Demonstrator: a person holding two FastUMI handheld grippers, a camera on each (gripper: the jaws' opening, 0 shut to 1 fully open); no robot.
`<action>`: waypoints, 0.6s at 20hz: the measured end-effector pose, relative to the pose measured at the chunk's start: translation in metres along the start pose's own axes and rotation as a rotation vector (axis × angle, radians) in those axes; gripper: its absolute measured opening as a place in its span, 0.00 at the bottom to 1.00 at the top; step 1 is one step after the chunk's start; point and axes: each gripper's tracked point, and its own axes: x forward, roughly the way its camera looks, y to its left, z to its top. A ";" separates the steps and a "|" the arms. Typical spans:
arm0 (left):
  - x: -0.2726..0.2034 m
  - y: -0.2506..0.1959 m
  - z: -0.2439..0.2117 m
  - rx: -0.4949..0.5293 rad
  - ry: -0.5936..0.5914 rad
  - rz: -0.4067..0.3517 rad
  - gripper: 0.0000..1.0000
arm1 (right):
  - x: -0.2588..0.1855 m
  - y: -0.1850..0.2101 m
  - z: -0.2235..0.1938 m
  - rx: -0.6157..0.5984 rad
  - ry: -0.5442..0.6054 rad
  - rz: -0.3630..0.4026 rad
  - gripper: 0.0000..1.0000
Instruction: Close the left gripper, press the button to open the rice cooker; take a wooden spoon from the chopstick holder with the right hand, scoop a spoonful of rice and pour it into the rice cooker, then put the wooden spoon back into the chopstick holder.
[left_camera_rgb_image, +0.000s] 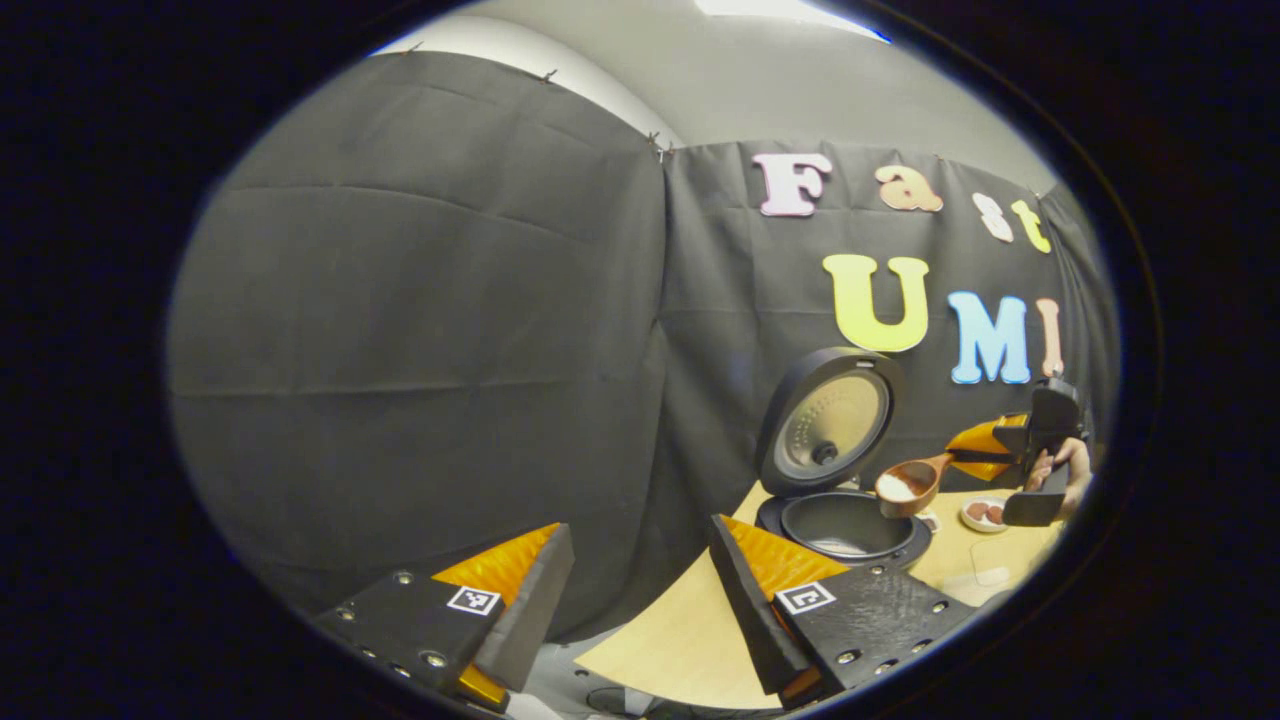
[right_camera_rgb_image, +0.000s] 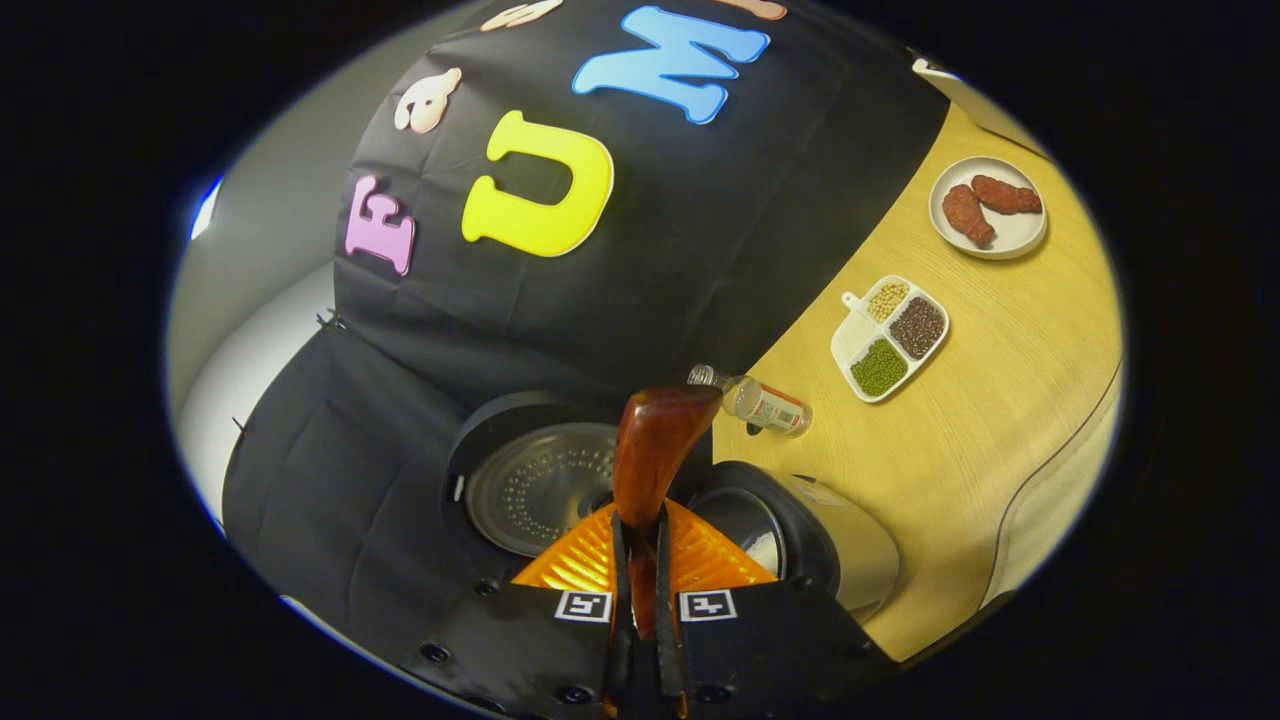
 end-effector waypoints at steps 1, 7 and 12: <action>-0.002 0.004 0.000 0.000 0.001 0.008 0.83 | 0.006 -0.001 -0.005 -0.021 0.007 -0.006 0.11; -0.009 0.018 -0.006 0.003 0.016 0.042 0.83 | 0.032 -0.005 -0.032 -0.209 0.037 -0.051 0.11; -0.011 0.024 -0.008 0.001 0.022 0.062 0.83 | 0.042 -0.004 -0.044 -0.425 0.045 -0.084 0.11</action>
